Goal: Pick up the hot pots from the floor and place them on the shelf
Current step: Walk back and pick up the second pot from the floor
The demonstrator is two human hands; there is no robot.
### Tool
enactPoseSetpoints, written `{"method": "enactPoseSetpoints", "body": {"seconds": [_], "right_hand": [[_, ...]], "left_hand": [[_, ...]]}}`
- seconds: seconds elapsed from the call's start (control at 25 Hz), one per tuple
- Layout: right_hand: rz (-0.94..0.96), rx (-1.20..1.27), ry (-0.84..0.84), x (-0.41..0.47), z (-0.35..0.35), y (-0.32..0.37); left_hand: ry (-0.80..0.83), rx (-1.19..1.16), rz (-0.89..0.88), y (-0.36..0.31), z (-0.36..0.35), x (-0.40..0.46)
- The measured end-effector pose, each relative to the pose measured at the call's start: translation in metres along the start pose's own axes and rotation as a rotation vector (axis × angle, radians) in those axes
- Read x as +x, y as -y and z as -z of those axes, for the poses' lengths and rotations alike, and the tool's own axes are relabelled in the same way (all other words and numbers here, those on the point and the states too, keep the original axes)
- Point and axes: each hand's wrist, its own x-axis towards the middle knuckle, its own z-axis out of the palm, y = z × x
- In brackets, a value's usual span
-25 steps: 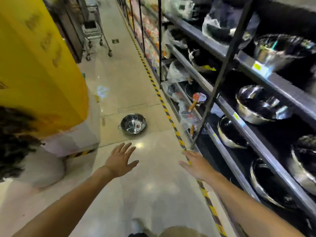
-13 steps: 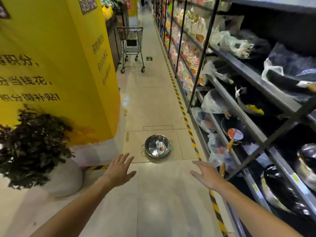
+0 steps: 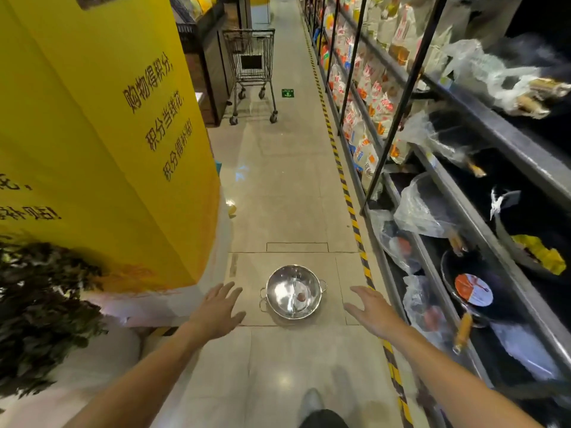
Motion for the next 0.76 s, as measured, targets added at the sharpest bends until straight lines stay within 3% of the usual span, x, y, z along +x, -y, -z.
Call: {"method": "enactPoseSetpoints", "body": {"seconds": [0.2, 0.4, 0.56, 0.76], "right_hand": [[-0.015, -0.025, 0.098, 0.121, 0.042, 0.007], [-0.054, -0.052, 0.141, 0.220, 0.049, -0.001], [-0.126, -0.056, 0.207, 0.307, 0.012, -0.036], [-0.224, 0.002, 0.304, 0.421, -0.081, -0.108]], "left_hand": [[0.021, -0.034, 0.003, -0.004, 0.037, 0.093], [0.067, -0.094, 0.005, 0.017, 0.030, 0.199], [0.128, -0.161, 0.037, 0.038, -0.025, 0.291], [0.239, -0.289, 0.165, 0.062, -0.148, 0.377]]}}
